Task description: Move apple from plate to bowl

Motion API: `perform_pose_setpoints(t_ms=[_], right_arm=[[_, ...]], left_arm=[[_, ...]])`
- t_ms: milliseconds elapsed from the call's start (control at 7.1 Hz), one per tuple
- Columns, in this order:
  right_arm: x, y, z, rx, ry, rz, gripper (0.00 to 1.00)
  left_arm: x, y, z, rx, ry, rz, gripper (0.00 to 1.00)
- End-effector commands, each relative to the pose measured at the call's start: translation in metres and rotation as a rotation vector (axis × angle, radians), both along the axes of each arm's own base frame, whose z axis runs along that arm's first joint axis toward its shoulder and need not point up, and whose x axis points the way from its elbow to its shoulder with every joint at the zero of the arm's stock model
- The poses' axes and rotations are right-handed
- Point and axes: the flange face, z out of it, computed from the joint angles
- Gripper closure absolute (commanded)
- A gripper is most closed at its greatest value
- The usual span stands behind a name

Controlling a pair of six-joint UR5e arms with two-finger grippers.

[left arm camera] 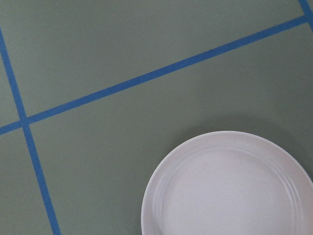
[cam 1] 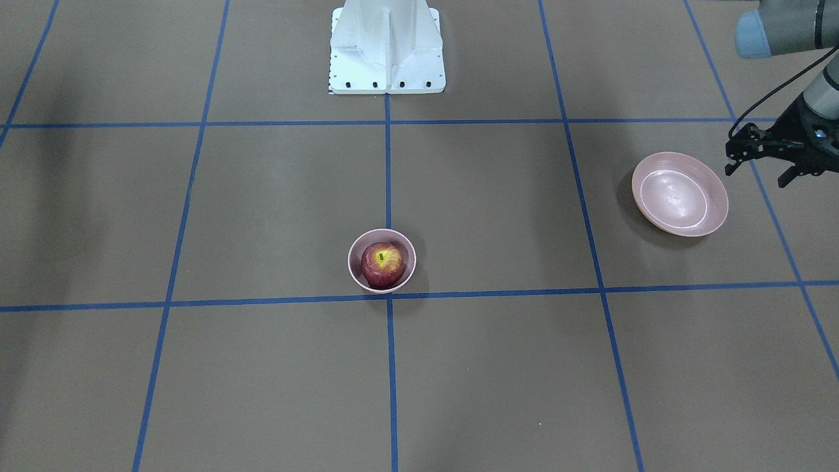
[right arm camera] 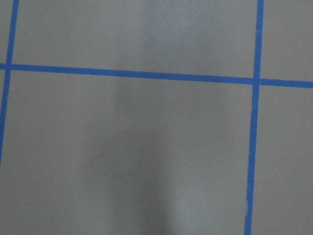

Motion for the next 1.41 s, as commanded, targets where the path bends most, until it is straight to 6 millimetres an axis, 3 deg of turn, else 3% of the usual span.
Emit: perform_pose_setpoints(t_ms=[0,282,563,1268], right_arm=[[0.001,-0.001,0.001,0.003,0.014,0.004,0.00],[0.001,-0.003,0.004,-0.002,0.019,0.005,0.00],[0.001,-0.004,0.012,-0.011,0.030,0.006,0.00],[0.001,-0.004,0.012,-0.006,0.041,0.009,0.00]], left_arm=[[-0.037,-0.004,-0.008,-0.076,0.059,-0.039,0.02],[-0.054,0.000,-0.024,-0.045,0.067,-0.066,0.02],[-0.067,0.002,-0.025,-0.062,0.057,-0.082,0.02],[-0.068,0.004,-0.030,-0.057,0.057,-0.084,0.02]])
